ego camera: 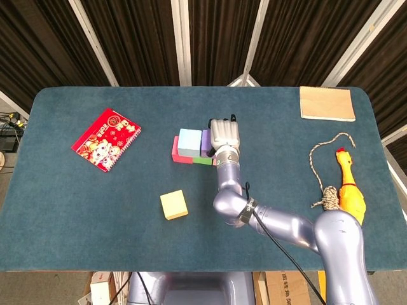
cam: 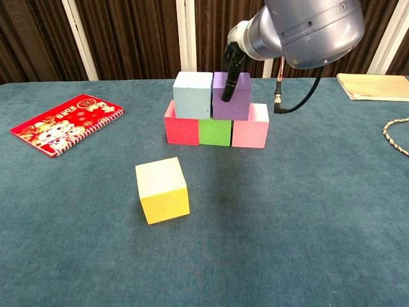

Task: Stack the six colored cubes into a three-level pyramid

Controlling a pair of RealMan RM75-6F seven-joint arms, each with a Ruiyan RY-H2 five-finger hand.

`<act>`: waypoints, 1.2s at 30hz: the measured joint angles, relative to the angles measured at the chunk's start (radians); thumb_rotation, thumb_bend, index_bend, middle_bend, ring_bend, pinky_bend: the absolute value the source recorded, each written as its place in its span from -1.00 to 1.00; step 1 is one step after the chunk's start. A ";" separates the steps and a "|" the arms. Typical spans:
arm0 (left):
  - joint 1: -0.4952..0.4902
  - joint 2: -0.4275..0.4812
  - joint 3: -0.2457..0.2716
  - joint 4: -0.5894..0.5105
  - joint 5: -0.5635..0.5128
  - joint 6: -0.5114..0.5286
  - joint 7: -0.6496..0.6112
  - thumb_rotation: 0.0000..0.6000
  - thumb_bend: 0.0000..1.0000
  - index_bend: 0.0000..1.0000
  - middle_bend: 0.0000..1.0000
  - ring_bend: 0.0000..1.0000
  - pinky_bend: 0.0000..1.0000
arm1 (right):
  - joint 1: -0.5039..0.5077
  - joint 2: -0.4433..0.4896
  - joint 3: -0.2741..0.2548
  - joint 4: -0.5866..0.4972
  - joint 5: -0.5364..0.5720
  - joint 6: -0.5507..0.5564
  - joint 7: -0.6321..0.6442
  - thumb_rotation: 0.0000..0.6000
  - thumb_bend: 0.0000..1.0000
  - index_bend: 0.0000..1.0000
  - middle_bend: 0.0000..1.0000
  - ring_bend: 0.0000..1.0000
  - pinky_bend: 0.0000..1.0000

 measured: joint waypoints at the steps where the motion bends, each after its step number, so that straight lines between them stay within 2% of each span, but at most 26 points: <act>1: 0.000 0.000 0.000 0.000 -0.001 0.000 0.000 1.00 -0.37 -0.68 -0.81 -0.99 -1.00 | 0.000 -0.002 0.001 0.003 -0.002 0.000 0.002 1.00 -0.74 -0.39 -0.33 -0.57 -1.00; 10: -0.001 -0.001 0.000 0.000 -0.001 -0.001 0.000 1.00 -0.37 -0.68 -0.81 -0.99 -1.00 | -0.004 -0.004 0.003 0.008 -0.005 -0.008 -0.001 1.00 -0.74 -0.39 -0.33 -0.57 -1.00; 36: 0.000 0.000 0.002 -0.005 0.003 -0.002 -0.003 1.00 -0.37 -0.68 -0.81 -0.99 -1.00 | -0.017 0.047 0.022 -0.084 0.010 0.027 -0.018 1.00 -0.74 -0.41 -0.39 -0.57 -1.00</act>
